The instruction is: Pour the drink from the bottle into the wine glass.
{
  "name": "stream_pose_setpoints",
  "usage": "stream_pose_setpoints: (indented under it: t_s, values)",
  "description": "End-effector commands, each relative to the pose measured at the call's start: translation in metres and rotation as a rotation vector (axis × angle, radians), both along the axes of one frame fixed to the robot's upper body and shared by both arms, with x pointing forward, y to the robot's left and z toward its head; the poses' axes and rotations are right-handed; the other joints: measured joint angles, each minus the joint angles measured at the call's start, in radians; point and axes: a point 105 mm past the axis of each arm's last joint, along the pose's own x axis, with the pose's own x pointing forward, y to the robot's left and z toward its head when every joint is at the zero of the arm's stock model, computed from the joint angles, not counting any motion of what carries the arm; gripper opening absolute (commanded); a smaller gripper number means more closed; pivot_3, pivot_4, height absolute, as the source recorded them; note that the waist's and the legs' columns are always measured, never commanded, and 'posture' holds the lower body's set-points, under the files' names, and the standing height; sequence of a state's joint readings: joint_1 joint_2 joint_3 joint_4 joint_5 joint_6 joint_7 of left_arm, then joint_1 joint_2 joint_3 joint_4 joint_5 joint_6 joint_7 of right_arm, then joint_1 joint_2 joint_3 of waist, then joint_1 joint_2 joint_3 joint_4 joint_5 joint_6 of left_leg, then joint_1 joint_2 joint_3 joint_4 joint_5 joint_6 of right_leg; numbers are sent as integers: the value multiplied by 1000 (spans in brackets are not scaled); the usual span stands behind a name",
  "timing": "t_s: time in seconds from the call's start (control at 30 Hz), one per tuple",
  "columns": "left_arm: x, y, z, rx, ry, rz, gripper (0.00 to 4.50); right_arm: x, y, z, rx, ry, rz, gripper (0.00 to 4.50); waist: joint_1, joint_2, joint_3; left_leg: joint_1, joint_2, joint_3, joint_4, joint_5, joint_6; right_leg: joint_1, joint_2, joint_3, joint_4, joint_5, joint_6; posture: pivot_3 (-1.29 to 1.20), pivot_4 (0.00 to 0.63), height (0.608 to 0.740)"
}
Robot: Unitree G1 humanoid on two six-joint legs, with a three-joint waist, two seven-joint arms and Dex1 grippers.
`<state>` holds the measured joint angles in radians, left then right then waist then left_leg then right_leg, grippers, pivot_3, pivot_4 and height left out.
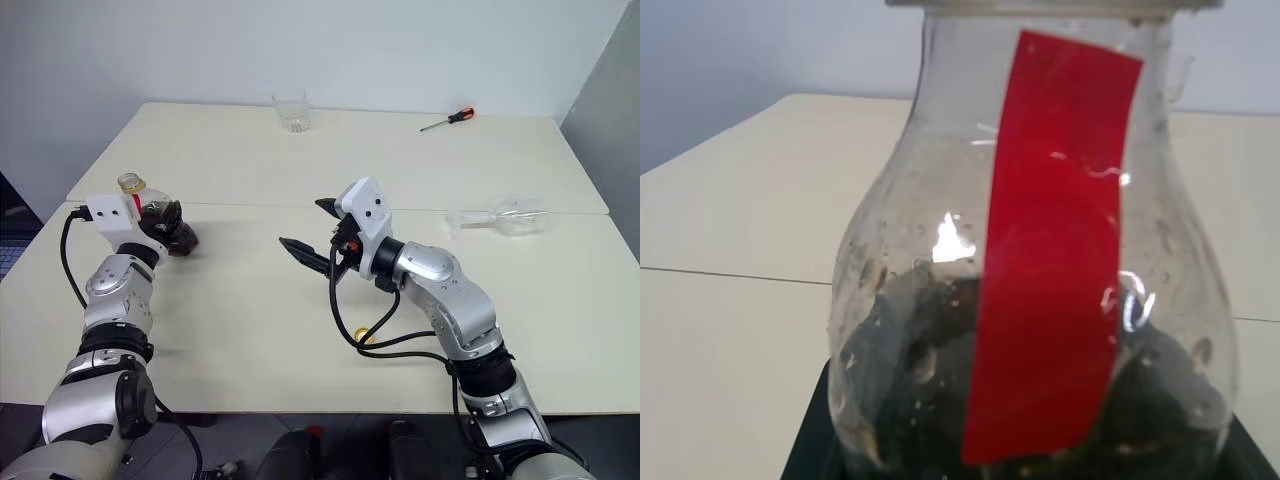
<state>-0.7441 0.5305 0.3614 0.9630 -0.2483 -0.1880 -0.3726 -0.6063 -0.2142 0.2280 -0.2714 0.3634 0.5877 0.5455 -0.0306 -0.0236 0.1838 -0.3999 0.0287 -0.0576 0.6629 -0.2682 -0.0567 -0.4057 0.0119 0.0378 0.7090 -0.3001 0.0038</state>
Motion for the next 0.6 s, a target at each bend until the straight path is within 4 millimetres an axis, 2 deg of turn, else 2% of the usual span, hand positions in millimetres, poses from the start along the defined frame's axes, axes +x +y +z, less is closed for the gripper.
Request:
stream_pose_setpoints:
  t_s: [0.03,0.17,0.2,0.4,0.6]
  values:
    - [-2,6,18,17,-63,4,3022,-1,0,14,25,-46,1,4500,0,0,0,0,0,0,0,0,0,0,0,0,0,0,0,0,150,740]
    - [-4,8,18,18,-66,4,4323,-1,0,14,27,-47,0,4500,0,0,0,0,0,0,0,0,0,0,0,0,0,0,0,0,150,740]
    - [-4,9,18,18,-67,5,4461,0,0,14,27,-47,0,4500,0,0,0,0,0,0,0,0,0,0,0,0,0,0,0,0,150,740]
    - [-12,6,13,14,-71,-7,4461,0,1,14,30,-46,3,4500,-1,0,0,0,1,0,0,0,0,0,0,0,0,0,0,0,150,740]
    - [-34,-2,18,28,-99,-24,4461,0,1,13,32,-46,9,4500,-2,0,0,0,3,0,0,0,0,0,-1,2,1,0,0,0,150,740]
